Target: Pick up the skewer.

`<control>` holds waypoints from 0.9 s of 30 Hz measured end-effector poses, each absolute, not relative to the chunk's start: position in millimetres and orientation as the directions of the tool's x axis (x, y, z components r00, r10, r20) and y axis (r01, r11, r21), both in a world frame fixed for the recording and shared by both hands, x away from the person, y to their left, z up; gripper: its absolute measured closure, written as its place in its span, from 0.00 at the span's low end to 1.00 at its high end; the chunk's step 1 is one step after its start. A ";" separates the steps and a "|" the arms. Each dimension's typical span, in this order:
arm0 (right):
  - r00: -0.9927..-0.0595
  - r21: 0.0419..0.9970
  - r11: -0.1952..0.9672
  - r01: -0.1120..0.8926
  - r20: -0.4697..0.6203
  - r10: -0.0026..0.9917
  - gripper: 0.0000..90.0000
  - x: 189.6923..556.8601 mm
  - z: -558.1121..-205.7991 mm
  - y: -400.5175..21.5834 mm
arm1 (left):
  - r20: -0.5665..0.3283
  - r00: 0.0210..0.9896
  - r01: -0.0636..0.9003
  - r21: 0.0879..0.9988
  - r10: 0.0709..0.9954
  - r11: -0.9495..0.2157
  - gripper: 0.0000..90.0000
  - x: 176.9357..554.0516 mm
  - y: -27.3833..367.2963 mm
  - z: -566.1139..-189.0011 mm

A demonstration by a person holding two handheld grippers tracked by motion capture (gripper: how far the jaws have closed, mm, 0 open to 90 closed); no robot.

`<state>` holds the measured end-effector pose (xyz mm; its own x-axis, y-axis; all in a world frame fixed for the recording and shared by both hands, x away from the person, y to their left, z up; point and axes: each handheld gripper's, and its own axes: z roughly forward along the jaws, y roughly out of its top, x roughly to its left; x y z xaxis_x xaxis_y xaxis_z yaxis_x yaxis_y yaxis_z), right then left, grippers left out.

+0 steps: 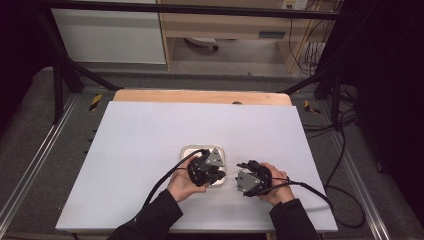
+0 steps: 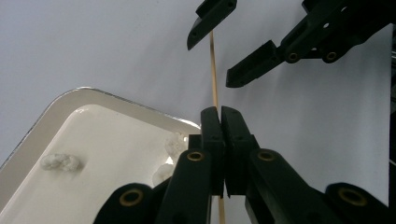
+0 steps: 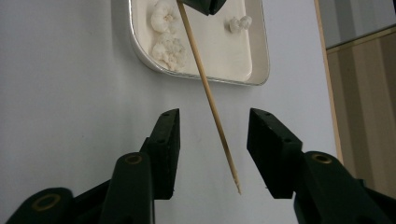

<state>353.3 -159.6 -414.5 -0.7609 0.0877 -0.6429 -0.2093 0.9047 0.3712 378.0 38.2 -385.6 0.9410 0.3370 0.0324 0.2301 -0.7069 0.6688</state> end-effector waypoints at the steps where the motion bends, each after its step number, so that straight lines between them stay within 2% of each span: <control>1: -0.757 0.360 0.906 -0.223 -0.650 0.072 0.65 353.7 -414.4 -159.7 | 0.033 0.942 0.227 0.669 0.333 -0.707 0.99 377.7 37.4 -385.4; 18: -0.739 0.271 0.910 -0.313 -0.671 -0.054 0.90 349.9 -417.6 -160.9 | 0.036 0.955 0.203 0.649 0.296 -0.733 0.99 374.6 28.7 -388.2; 27: -0.728 0.236 0.907 -0.348 -0.678 -0.102 0.97 347.3 -419.3 -160.9 | 0.032 0.956 0.202 0.648 0.290 -0.735 0.99 374.6 28.7 -389.9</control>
